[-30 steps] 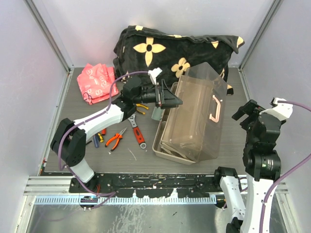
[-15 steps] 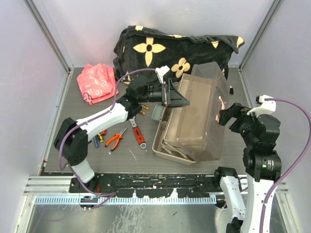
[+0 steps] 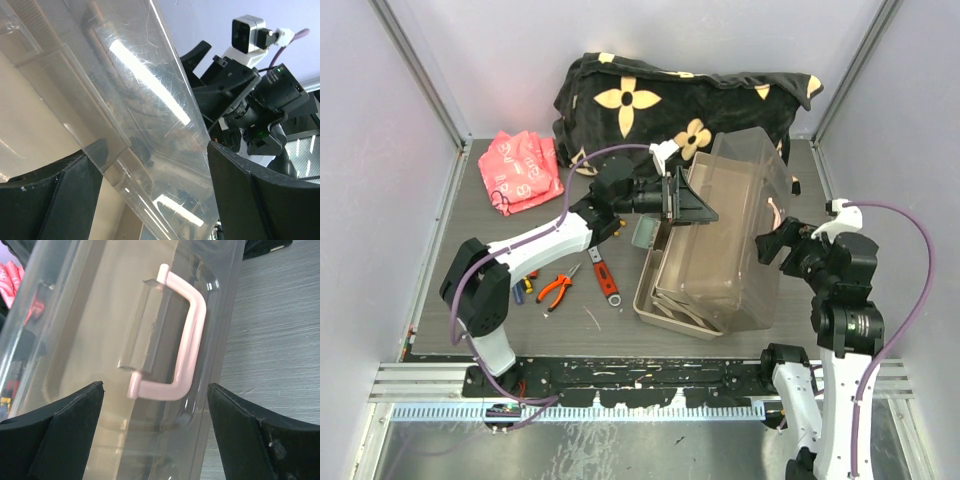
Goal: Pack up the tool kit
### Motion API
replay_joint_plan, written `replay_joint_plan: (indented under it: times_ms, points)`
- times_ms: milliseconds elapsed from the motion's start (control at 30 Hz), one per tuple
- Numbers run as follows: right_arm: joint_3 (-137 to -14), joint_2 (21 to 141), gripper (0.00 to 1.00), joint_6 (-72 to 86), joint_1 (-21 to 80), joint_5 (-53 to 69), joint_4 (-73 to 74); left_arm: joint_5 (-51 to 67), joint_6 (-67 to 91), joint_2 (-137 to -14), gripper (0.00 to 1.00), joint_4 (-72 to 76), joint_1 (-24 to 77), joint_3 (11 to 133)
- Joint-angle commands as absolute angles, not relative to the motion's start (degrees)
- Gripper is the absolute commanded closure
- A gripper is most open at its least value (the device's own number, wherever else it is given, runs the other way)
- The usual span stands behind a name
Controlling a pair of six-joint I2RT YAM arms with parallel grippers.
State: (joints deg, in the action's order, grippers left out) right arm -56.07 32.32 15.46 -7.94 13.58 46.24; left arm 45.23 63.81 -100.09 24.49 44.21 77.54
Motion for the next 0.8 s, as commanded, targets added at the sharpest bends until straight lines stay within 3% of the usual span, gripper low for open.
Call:
replay_joint_plan:
  times_ms: [0, 767]
  points:
    - [-54.74, 35.62, 0.11, 16.78, -7.88, 15.38, 37.73, 45.75, 63.63, -99.30, 0.18, 27.85, 44.94, 80.77]
    - [-47.90, 48.11, 0.14, 19.57, -7.82, 24.11, 20.70, 45.84, 64.42, -102.36, 0.18, 28.74, 45.87, 83.27]
